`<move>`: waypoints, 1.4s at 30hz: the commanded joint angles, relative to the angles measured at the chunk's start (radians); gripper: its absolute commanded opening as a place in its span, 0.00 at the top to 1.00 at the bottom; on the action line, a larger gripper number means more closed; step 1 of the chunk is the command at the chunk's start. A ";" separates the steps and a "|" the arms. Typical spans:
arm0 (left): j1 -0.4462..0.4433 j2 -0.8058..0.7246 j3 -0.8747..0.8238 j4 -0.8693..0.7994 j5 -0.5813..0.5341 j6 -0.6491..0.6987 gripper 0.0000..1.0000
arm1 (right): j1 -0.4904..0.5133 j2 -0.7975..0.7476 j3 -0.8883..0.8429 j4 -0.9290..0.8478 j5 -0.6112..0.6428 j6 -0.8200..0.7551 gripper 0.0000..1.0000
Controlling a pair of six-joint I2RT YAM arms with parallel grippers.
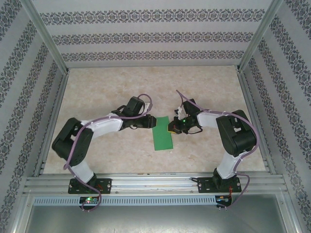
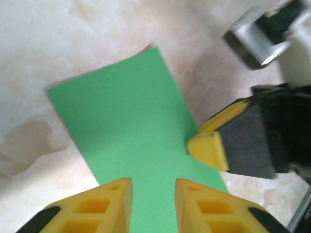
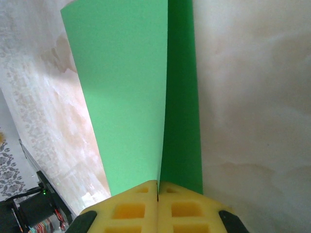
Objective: Fold a paper plane with a square sheet of paper (fold left side to right side)
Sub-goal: Fold the triangle a second time at the center of the table.
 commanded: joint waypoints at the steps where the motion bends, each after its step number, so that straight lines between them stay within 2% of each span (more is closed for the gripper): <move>1: -0.030 -0.096 -0.061 -0.038 -0.076 0.073 0.68 | -0.010 -0.034 -0.023 0.025 -0.011 0.034 0.99; 10: -0.102 -0.388 -0.226 -0.093 -0.239 0.169 0.61 | -0.007 -0.099 -0.069 0.069 0.034 0.125 1.00; 14: -0.147 -0.458 -0.263 -0.111 -0.268 0.187 0.60 | -0.002 -0.117 -0.069 0.073 0.042 0.149 1.00; 19: -0.245 -0.492 -0.266 -0.142 -0.352 0.218 0.59 | 0.003 -0.126 -0.076 0.075 0.068 0.169 1.00; 26: -0.373 -0.457 -0.241 -0.130 -0.414 0.262 0.59 | 0.013 -0.127 -0.087 0.085 0.089 0.189 1.00; 34: -0.530 -0.267 -0.114 -0.150 -0.490 0.340 0.54 | 0.029 -0.117 -0.076 0.077 0.090 0.199 1.00; 42: -0.570 -0.125 -0.022 -0.144 -0.506 0.351 0.50 | 0.056 -0.136 -0.077 0.058 0.099 0.200 1.00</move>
